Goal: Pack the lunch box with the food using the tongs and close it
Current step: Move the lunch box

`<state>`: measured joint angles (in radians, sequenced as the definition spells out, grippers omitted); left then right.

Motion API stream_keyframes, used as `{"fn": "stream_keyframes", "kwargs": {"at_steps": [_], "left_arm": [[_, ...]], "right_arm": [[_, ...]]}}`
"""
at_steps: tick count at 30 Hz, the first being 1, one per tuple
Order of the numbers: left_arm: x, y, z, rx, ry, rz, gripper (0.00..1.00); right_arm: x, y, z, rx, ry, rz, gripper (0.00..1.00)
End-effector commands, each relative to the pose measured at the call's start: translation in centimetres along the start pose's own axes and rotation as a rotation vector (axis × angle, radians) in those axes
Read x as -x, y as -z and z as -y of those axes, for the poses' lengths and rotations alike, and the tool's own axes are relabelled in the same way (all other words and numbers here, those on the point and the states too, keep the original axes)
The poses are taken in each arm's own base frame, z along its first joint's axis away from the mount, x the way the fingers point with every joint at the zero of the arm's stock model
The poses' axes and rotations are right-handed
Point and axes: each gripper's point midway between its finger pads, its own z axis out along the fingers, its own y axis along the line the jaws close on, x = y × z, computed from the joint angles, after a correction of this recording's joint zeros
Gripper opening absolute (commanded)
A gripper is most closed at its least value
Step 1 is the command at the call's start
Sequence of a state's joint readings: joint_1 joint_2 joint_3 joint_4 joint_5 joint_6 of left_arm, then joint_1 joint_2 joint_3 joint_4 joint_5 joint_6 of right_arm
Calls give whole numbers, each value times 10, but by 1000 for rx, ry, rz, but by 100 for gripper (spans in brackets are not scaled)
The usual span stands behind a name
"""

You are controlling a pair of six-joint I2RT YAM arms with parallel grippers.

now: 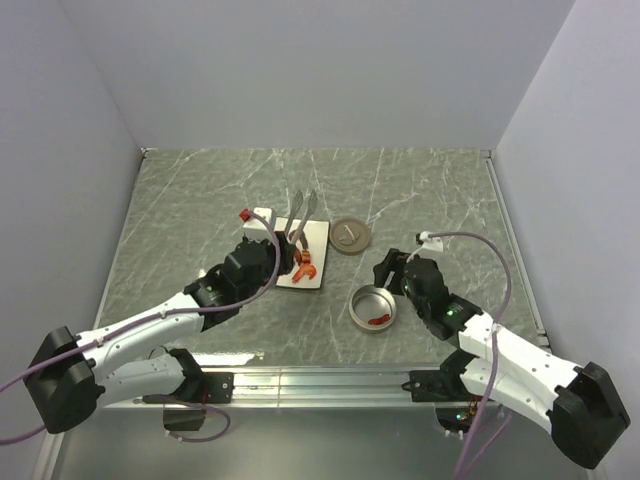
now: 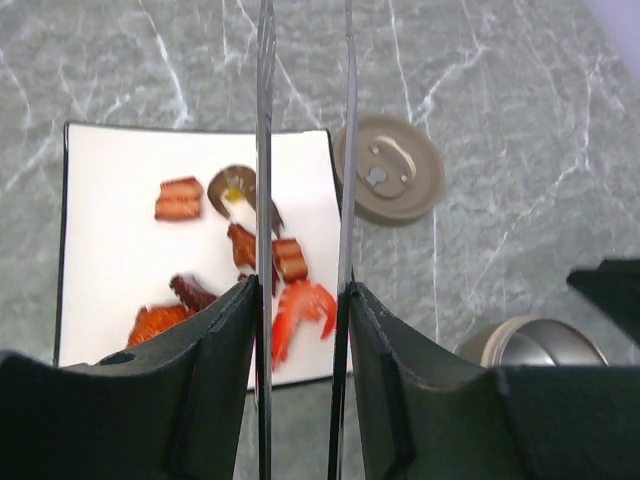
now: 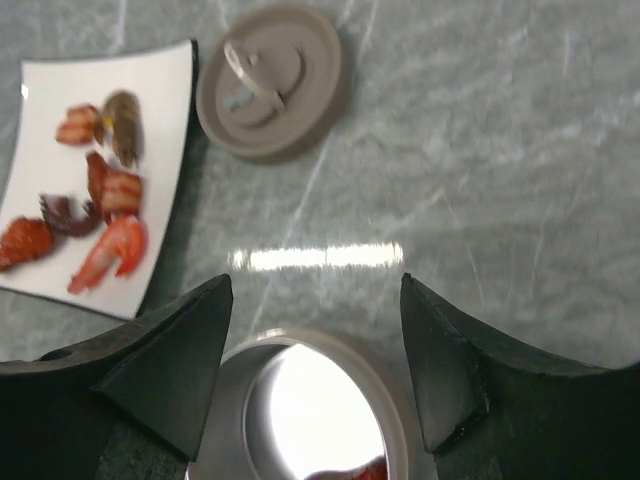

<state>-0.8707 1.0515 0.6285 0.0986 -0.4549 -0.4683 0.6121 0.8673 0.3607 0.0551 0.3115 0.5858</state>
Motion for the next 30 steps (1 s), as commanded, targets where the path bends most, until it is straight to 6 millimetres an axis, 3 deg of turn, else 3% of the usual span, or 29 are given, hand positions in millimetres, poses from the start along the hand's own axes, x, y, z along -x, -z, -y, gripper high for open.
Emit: {"fn": "stream_keyframes", "kwargs": {"at_steps": [1, 4, 5, 11, 19, 22, 30], "left_arm": [[53, -3, 11, -82, 27, 137, 46], [68, -7, -2, -77, 42, 165, 46], [68, -9, -6, -67, 42, 165, 46], [60, -19, -29, -37, 46, 140, 46], [60, -18, -35, -60, 50, 138, 46], [59, -17, -37, -62, 49, 137, 46], [60, -15, -44, -57, 47, 143, 47]], "right_arm": [[10, 15, 2, -83, -26, 21, 75], [-5, 22, -3, -76, -10, -45, 74], [-17, 26, -3, -86, 2, -85, 73], [-40, 38, 9, -173, 10, -137, 71], [-48, 48, 14, -239, 29, -165, 67], [-56, 44, 17, -274, 57, -196, 53], [-65, 32, 16, -322, 111, -227, 33]]}}
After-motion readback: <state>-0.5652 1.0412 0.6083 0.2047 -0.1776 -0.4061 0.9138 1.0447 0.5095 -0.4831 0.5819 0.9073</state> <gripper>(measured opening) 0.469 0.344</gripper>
